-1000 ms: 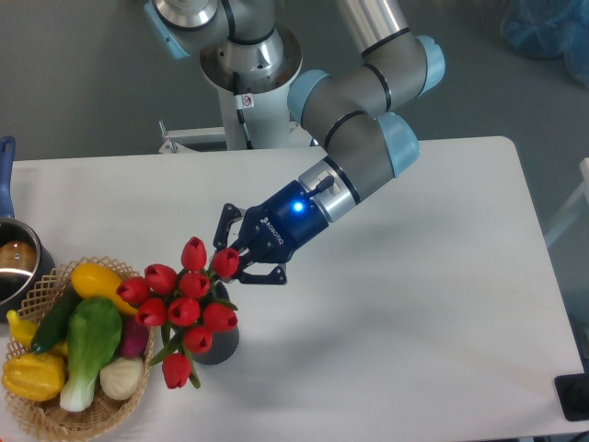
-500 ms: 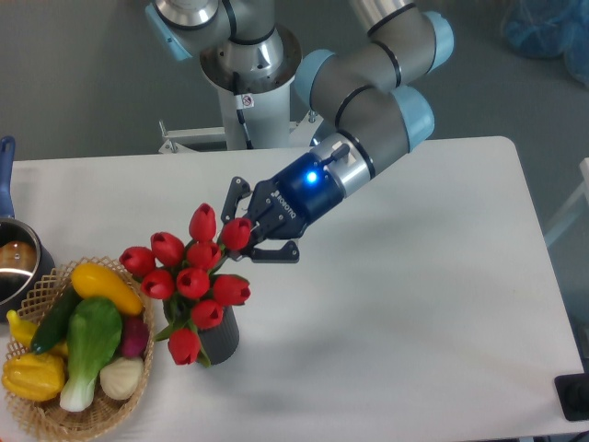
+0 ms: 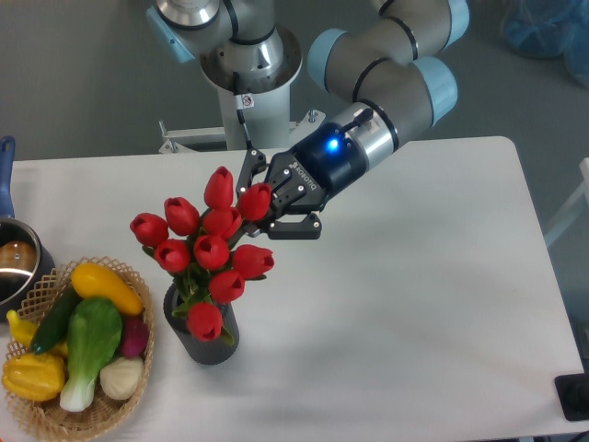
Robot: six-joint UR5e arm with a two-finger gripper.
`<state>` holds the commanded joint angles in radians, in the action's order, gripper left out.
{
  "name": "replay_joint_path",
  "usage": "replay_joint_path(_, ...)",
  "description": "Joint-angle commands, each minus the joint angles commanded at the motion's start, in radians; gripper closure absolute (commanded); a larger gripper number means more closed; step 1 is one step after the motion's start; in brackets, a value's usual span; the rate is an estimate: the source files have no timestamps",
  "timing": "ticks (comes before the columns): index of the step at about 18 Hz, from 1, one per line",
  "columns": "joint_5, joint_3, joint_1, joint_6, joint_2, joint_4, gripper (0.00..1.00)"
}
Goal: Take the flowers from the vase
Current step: 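Lift the gripped tulips straight up out of the grey vase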
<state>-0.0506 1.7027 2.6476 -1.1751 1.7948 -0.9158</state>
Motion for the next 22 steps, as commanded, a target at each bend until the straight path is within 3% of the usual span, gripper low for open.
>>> replay_joint_path(12,0.018,-0.014,0.003,0.069,-0.02,-0.002,1.0)
replay_joint_path(22,-0.038,-0.112,0.098,0.041,-0.003,0.003,1.0)
